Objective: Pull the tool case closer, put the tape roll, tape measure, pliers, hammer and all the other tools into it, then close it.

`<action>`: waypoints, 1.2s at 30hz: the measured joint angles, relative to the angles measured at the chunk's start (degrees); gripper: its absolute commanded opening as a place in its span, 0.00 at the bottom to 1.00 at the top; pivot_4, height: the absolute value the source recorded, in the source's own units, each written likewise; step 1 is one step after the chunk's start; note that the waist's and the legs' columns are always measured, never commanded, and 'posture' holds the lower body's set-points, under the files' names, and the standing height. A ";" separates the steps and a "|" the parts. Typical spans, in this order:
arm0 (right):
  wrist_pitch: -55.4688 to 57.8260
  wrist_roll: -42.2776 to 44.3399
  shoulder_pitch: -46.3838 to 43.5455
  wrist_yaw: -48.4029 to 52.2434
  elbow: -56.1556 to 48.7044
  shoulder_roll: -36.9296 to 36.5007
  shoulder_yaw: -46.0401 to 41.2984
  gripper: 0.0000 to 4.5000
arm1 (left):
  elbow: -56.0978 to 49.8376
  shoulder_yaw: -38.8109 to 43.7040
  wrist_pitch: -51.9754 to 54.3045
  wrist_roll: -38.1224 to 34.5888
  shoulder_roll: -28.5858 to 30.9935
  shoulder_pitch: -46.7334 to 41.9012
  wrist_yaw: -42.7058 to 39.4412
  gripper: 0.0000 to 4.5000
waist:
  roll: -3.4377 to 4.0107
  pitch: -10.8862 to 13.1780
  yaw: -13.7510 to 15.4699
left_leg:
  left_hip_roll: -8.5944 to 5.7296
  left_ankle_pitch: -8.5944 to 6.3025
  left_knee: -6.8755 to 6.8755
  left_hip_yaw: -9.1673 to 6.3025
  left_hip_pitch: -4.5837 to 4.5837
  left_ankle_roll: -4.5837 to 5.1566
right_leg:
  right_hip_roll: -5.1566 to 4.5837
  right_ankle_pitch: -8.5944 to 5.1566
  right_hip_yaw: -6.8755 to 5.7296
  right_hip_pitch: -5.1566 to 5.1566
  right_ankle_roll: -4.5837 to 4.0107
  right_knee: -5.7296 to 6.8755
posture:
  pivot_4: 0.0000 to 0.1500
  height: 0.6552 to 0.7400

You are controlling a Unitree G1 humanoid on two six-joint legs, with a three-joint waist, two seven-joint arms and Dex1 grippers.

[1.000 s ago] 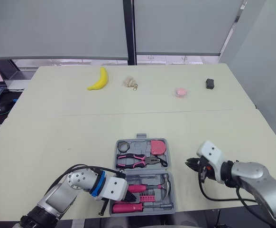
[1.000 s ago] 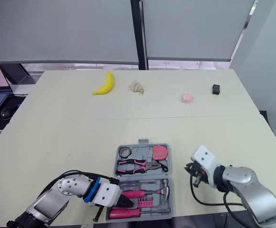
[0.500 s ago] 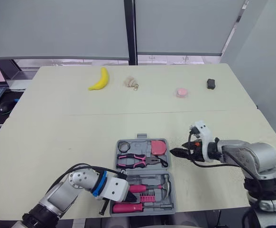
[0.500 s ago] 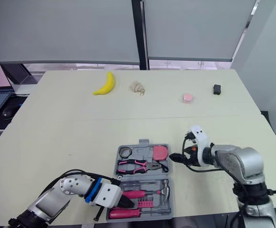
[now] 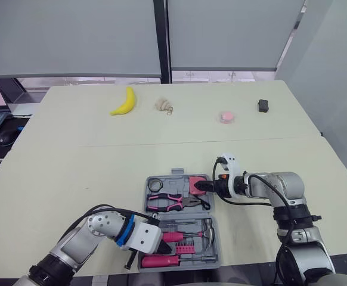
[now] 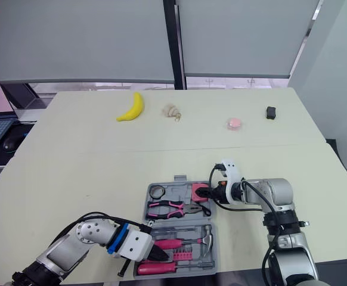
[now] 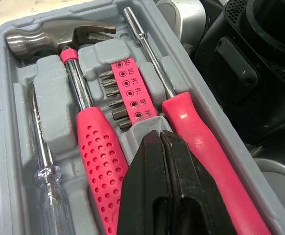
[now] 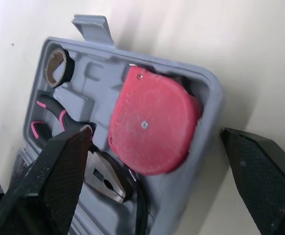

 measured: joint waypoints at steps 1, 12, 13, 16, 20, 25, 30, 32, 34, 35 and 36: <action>-0.76 0.00 -0.43 0.48 1.29 0.02 0.34 1.00 | 0.26 -0.11 -0.18 0.00 0.02 -0.06 0.02 0.00 | 0.03 -0.12 -0.03 | 0.01 0.00 -0.01 0.00 0.02 0.00 | 0.02 0.00 0.00 0.01 0.00 0.00 | 1.00 0.85; -8.33 0.57 -1.68 11.70 6.46 -1.38 5.22 1.00 | 0.97 -1.16 -2.39 0.11 1.96 -0.18 0.34 0.00 | 0.24 -0.37 -1.40 | 0.10 -0.01 -0.24 -0.07 0.28 0.03 | 0.32 0.04 0.17 0.01 -0.15 0.02 | 1.00 0.85; -9.05 0.60 -1.86 12.85 6.43 -1.61 5.88 1.00 | 0.97 -1.20 -2.45 0.11 2.05 -0.20 0.25 0.00 | 0.27 -0.37 -1.51 | 0.10 -0.01 -0.30 -0.07 0.28 0.04 | 0.35 0.03 0.19 -0.02 -0.17 0.01 | 1.00 0.85; -12.17 0.50 -2.77 15.79 6.39 -2.28 8.46 1.00 | 1.00 -1.61 -2.46 0.11 2.23 -0.55 0.07 0.00 | 0.37 -0.35 -1.50 | 0.10 -0.01 -0.39 -0.14 0.29 0.05 | 0.38 0.02 0.20 -0.04 -0.19 0.00 | 1.00 0.85; -16.73 -0.82 -3.32 20.11 4.27 -5.43 12.72 1.00 | 1.08 -2.15 -2.45 0.11 2.23 -1.16 0.20 0.00 | 0.41 -0.33 -1.33 | 0.08 0.00 -0.40 -0.11 0.29 0.05 | 0.36 0.01 0.18 -0.04 -0.19 -0.02 | 1.00 0.85; -20.51 -1.37 -3.31 25.39 -3.32 -12.02 16.12 1.00 | 1.10 -2.51 -2.44 0.10 2.20 -1.31 0.52 0.00 | 0.45 -0.30 -1.18 | 0.06 -0.01 -0.40 -0.08 0.27 0.05 | 0.32 0.01 0.17 -0.05 -0.19 -0.06 | 1.00 0.85; -21.01 -1.08 -2.04 27.49 -12.63 -16.09 16.21 1.00 | 0.87 -1.43 -2.26 -0.28 2.21 0.25 1.39 0.00 | 0.45 -0.31 -1.19 | 0.10 0.00 -0.43 -0.14 0.28 0.05 | 0.32 0.00 0.19 -0.04 -0.19 -0.07 | 1.00 0.85; -21.22 -1.08 -1.02 27.58 -15.47 -17.06 16.22 1.00 | 0.54 -0.55 -1.42 -1.06 2.21 1.51 2.25 0.00 | 0.45 -0.30 -1.22 | 0.11 0.00 -0.43 -0.16 0.28 0.05 | 0.32 0.00 0.19 -0.04 -0.20 -0.06 | 1.00 0.85; -21.46 -1.00 -0.18 27.68 -17.91 -18.05 16.25 1.00 | 0.30 0.30 -0.76 -1.99 2.21 2.62 2.99 0.00 | 0.44 -0.30 -1.24 | 0.12 0.00 -0.43 -0.15 0.28 0.04 | 0.32 -0.01 0.19 -0.05 -0.22 -0.06 | 1.00 0.85; -21.46 -0.97 0.11 27.69 -18.89 -18.34 16.26 1.00 | 0.13 0.59 -0.35 -2.23 2.21 3.05 3.26 0.00 | 0.44 -0.29 -1.24 | 0.13 0.00 -0.44 -0.17 0.28 0.05 | 0.32 -0.01 0.19 -0.05 -0.23 -0.06 | 1.00 0.85; -21.47 -0.88 0.34 27.70 -19.81 -18.67 16.27 1.00 | -0.32 0.94 0.39 -2.35 2.21 3.55 3.62 0.00 | 0.44 -0.29 -1.25 | 0.13 0.00 -0.44 -0.18 0.28 0.05 | 0.32 -0.02 0.19 -0.05 -0.23 -0.06 | 1.00 0.85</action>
